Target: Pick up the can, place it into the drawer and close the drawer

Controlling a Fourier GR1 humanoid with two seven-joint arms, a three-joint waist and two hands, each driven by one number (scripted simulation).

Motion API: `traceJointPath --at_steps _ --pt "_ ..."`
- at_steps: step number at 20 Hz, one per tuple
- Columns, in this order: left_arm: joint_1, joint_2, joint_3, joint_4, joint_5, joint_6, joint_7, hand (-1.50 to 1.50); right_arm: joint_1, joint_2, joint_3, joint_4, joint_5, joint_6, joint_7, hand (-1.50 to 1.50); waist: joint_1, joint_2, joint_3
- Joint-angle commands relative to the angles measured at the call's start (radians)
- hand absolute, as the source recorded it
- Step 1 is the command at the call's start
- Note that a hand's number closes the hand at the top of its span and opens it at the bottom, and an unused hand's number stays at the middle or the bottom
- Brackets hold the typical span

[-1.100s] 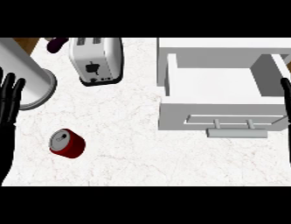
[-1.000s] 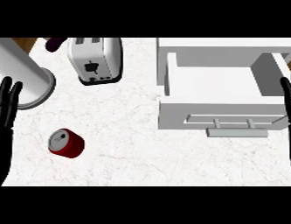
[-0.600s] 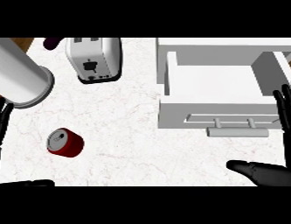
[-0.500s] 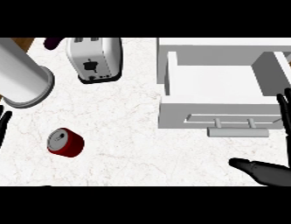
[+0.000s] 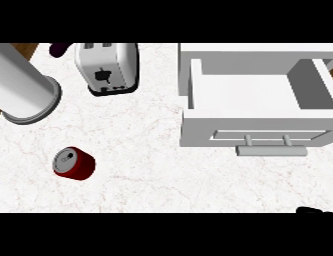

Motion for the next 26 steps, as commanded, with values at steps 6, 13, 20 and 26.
traceJointPath --at_steps 6,13,20,26 --pt "0.047 -0.03 0.112 -0.105 0.122 -0.039 0.09 -1.5 0.065 0.007 -0.076 -0.018 -0.066 0.075 -0.023 -1.5 0.002 0.0 0.0" --pt "-0.007 -0.067 0.162 -0.072 0.241 0.002 0.173 -1.5 0.207 0.016 -0.127 -0.065 -0.123 0.172 -0.077 -1.5 -0.003 -0.001 0.0" --pt "-0.178 -0.05 0.189 0.062 0.274 0.055 0.251 -1.5 0.196 -0.017 -0.233 -0.035 -0.217 0.24 -0.079 -1.5 -0.009 0.001 0.0" --pt "-0.162 -0.101 0.159 0.131 0.24 0.032 0.164 -1.5 0.134 -0.004 -0.26 0.017 -0.198 0.262 -0.067 -1.5 -0.003 0.002 0.0"
